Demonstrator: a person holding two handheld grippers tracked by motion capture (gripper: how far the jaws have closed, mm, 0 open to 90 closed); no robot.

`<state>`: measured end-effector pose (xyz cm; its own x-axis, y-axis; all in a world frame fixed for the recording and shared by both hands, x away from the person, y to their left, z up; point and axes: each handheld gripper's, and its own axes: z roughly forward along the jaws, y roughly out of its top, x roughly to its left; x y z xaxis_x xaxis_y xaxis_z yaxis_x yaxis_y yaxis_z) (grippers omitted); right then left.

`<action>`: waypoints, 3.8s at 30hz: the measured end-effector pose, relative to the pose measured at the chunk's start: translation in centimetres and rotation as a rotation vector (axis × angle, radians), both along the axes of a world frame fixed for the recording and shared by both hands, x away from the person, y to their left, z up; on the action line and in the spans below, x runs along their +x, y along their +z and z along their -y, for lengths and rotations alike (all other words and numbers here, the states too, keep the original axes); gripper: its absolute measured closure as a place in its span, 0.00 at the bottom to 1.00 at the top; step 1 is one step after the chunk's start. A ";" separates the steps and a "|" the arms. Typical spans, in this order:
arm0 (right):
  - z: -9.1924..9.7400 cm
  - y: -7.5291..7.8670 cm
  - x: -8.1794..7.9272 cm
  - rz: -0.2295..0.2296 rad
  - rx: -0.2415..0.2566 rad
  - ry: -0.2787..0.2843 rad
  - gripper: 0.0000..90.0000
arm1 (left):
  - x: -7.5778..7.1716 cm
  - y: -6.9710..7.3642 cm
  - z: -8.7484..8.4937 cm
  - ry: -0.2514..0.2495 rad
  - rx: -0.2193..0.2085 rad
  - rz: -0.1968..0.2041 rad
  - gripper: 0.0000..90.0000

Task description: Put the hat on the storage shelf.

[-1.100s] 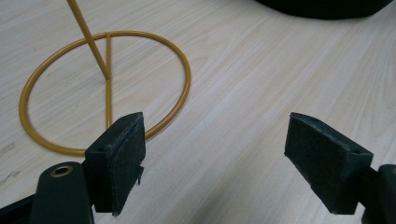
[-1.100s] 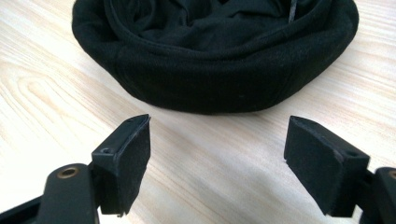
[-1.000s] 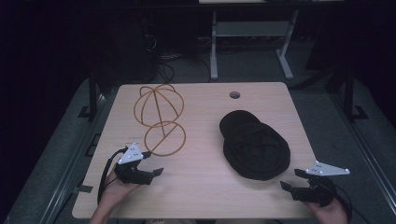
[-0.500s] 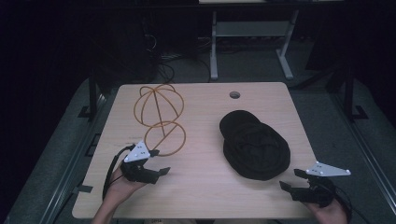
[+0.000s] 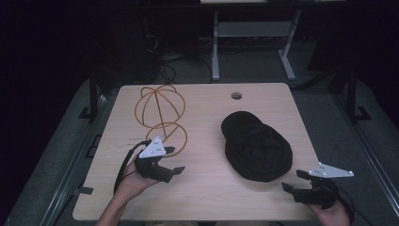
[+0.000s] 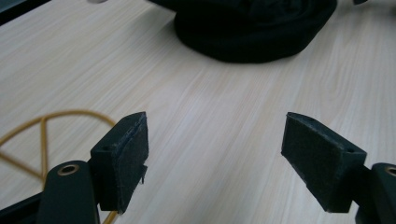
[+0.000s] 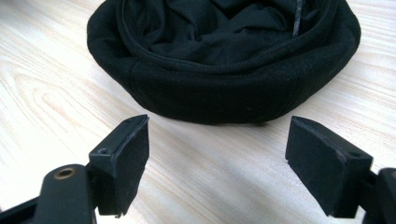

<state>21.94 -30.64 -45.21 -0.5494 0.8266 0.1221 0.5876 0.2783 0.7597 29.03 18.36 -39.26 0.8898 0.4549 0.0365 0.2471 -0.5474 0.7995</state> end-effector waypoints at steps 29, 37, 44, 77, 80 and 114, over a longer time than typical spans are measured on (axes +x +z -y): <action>-0.2 0.3 -0.1 0.007 0.011 0.022 0.23 | 2.7 1.0 11.0 -0.230 0.089 -0.026 0.26; -0.1 0.3 0.0 0.006 0.018 0.026 0.23 | 3.5 0.4 13.4 -0.274 0.106 -0.049 0.26; 0.0 0.3 0.0 0.008 0.023 0.029 0.23 | 4.1 0.3 15.6 -0.331 0.120 -0.058 0.27; 0.0 0.3 -0.1 0.005 0.028 0.045 0.23 | 5.4 -4.0 22.6 -0.482 0.313 -0.134 0.37; 0.0 0.3 -0.1 0.006 0.024 0.047 0.23 | 5.4 -4.1 22.7 -0.481 0.320 -0.127 0.41; -0.3 0.2 -0.2 0.006 0.019 0.042 0.23 | 5.1 -4.5 23.3 -0.501 0.355 -0.192 0.80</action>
